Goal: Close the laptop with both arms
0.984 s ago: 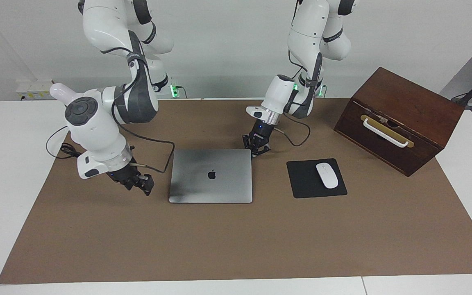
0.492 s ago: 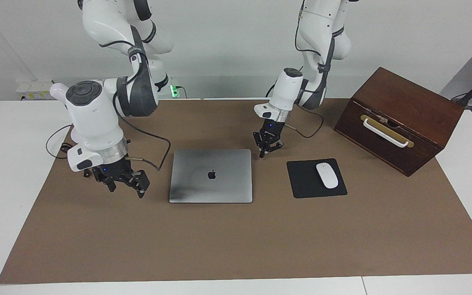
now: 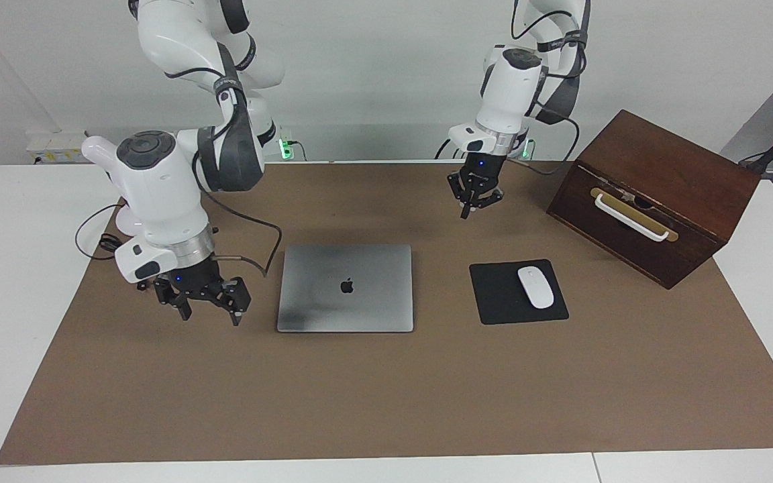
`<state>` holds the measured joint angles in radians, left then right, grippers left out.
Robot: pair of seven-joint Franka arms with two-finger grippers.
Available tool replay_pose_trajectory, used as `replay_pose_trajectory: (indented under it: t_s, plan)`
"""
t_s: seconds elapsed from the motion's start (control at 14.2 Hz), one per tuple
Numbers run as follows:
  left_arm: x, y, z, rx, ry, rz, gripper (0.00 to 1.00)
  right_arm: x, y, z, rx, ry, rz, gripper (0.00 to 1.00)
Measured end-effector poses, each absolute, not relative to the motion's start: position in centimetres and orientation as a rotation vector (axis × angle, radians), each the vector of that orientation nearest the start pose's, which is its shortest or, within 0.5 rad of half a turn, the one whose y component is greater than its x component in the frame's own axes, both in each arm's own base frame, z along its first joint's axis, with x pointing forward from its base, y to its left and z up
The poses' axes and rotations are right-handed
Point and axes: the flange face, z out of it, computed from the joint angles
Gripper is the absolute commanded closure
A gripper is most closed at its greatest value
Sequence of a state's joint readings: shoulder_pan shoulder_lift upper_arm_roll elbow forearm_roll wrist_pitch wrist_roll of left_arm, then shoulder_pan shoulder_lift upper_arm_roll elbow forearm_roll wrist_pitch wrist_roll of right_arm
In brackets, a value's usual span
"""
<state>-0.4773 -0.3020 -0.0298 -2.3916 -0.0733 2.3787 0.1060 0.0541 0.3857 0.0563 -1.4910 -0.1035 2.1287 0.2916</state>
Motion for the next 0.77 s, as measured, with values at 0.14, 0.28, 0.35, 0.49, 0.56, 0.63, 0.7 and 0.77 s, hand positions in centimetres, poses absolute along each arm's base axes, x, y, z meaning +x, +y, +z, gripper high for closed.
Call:
replay_pose_trajectory:
  t_s: [0.14,0.28,0.35,0.49,0.56,0.63,0.7,0.77]
  plan:
    - [42.5,-21.7,48.9,-3.102,0.848,-0.394,0.66,69.1,6.3,50.7,-3.148,0.230,-0.371,0.00]
    - [43.6,-19.9,50.8,-3.118,0.780,-0.349,0.00,68.1,5.9,55.0,-3.172,0.218,-0.309,0.00]
    - [44.1,-18.8,51.6,-3.126,0.741,-0.329,0.00,67.3,5.7,57.3,-3.178,0.205,-0.300,0.00]
    - [45.3,-15.9,52.8,-3.142,0.642,-0.322,0.00,65.0,5.0,62.5,-3.176,0.186,-0.331,0.00]
    - [45.8,-14.4,53.1,-3.149,0.589,-0.315,0.00,63.5,4.5,64.4,-3.178,0.185,-0.332,0.00]
    - [46.4,-12.7,53.5,-3.156,0.531,-0.313,0.00,62.3,4.1,65.5,-3.179,0.188,-0.325,0.00]
    - [46.9,-10.9,54.1,-3.161,0.471,-0.317,0.00,61.3,3.8,65.4,-3.178,0.194,-0.305,0.00]
    - [47.4,-9.2,54.8,-3.165,0.416,-0.330,0.00,60.9,3.6,64.4,-3.175,0.199,-0.291,0.00]
